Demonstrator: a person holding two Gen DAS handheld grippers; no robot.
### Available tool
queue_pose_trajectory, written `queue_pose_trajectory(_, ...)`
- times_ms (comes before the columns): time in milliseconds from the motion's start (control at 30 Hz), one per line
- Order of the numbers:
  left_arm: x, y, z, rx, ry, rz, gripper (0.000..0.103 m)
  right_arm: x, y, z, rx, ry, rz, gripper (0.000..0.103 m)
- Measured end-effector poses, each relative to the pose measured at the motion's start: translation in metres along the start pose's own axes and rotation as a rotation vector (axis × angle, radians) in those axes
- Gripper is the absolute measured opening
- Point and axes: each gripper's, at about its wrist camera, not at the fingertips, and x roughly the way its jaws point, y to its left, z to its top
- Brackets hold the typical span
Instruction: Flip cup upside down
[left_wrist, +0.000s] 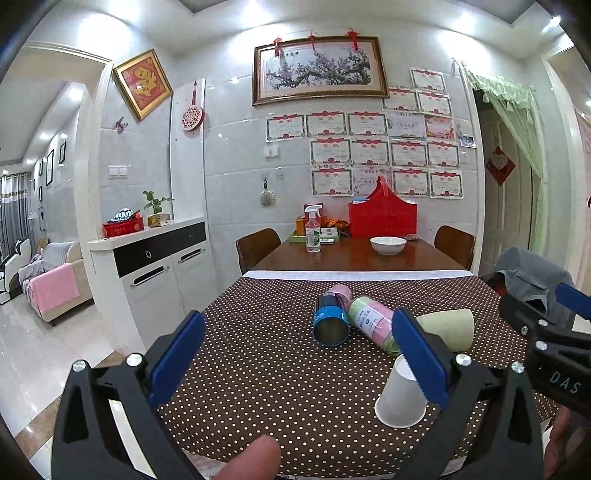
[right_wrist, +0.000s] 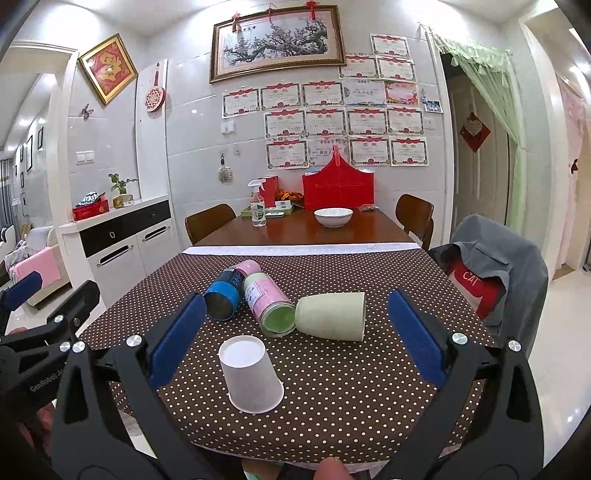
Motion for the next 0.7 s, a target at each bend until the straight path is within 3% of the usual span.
queue_pose_trajectory(700, -0.0047, -0.0014, 0.0014, 0.001, -0.016, 0.006, 0.099, 0.0009, 0.0064, 0.0034, 0.004, -0.005, -0.003, 0.097)
